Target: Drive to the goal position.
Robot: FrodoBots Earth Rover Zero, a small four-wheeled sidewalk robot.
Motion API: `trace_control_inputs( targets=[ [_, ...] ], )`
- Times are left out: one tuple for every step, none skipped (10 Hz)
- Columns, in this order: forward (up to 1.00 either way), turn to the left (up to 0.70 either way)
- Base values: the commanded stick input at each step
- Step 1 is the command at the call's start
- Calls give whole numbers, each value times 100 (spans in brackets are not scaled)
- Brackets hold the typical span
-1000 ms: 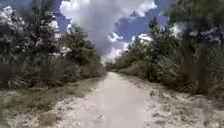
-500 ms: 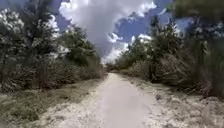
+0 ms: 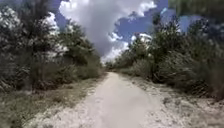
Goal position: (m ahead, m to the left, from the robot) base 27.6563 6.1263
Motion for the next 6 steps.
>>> trace_control_inputs(
  targets=[
    [50, 0],
    [50, 0],
    [50, 0],
    [50, 0],
    [50, 0],
    [50, 0]
  ],
)
